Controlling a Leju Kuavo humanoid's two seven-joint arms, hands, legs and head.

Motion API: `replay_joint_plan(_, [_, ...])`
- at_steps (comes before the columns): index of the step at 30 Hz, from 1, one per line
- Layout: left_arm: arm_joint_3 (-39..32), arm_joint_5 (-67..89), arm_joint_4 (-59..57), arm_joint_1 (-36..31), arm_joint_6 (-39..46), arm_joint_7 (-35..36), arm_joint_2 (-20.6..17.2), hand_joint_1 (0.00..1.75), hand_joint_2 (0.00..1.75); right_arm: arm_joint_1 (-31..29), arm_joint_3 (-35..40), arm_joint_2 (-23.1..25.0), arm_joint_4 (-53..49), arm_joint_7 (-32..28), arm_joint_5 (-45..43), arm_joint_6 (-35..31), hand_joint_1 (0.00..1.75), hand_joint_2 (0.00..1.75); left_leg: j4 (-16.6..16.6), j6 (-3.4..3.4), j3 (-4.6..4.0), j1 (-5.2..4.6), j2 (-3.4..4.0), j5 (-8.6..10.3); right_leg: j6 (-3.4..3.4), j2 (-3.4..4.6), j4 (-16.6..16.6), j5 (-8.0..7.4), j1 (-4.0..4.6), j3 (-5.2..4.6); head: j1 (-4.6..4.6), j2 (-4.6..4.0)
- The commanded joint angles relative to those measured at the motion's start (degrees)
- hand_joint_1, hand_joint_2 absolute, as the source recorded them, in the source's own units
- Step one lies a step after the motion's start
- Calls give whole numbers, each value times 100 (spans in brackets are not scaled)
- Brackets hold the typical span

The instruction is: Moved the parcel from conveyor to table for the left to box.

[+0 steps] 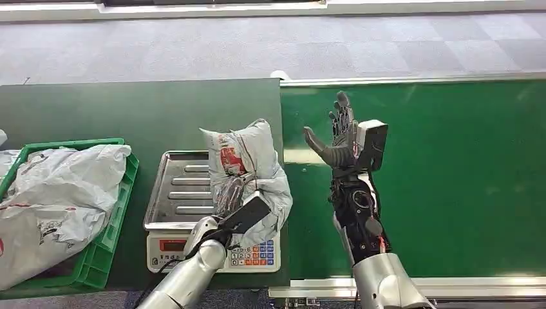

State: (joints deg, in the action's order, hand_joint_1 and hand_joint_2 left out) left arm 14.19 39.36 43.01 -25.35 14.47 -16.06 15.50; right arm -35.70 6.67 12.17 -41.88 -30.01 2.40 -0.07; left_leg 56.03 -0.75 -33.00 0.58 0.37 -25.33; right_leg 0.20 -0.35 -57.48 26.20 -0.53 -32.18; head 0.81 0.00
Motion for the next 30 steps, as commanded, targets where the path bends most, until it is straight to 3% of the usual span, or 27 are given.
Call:
replay_joint_plan(1, [-99,5,-638,185,-47,61,-138,175,175,-219,40,-65,413,15,-16,22,0,175,-10,3,-1,-5,12,4,0,16,6,-7,-5,-7,0,0])
replay_joint_plan(30, [-99,5,-638,185,-47,61,-138,175,175,-219,40,-65,413,15,-16,22,0,175,-8,3,-3,-3,12,4,0,16,6,-7,-3,-8,0,0])
